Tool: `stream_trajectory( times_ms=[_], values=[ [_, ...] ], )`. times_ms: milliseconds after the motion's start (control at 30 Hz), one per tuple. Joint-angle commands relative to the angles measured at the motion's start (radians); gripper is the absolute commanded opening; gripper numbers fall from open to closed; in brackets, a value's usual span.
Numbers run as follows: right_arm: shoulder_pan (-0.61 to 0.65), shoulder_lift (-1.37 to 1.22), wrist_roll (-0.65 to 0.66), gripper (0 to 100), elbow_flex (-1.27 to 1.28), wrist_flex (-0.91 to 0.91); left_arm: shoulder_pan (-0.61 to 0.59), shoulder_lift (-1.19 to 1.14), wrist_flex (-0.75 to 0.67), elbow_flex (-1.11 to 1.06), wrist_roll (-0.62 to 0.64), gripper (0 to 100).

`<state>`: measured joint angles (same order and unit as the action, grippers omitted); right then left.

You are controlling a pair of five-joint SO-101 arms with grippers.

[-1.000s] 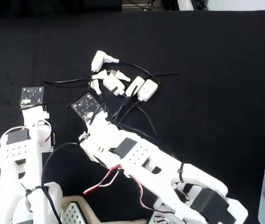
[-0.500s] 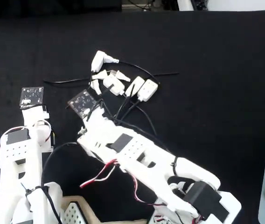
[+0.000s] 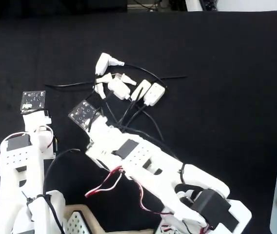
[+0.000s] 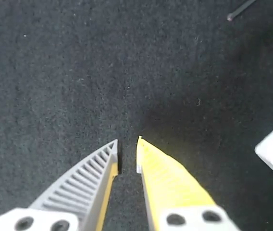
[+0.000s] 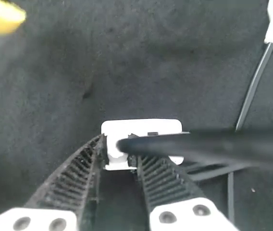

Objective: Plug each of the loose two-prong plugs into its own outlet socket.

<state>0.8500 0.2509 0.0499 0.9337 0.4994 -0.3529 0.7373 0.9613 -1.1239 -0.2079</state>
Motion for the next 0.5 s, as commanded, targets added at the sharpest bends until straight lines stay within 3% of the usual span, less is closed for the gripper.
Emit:
stream_trajectory(
  times_ms=[0, 467],
  values=[
    [0.005, -0.002, 0.032, 1.2, -0.035, 0.017, -0.010, 0.014, -0.008, 0.004, 0.005, 8],
    [0.009, -0.147, 0.100, 1.2, -0.051, 0.012, -0.010, 0.014, -0.009, 0.004, 0.005, 8]
  ],
)
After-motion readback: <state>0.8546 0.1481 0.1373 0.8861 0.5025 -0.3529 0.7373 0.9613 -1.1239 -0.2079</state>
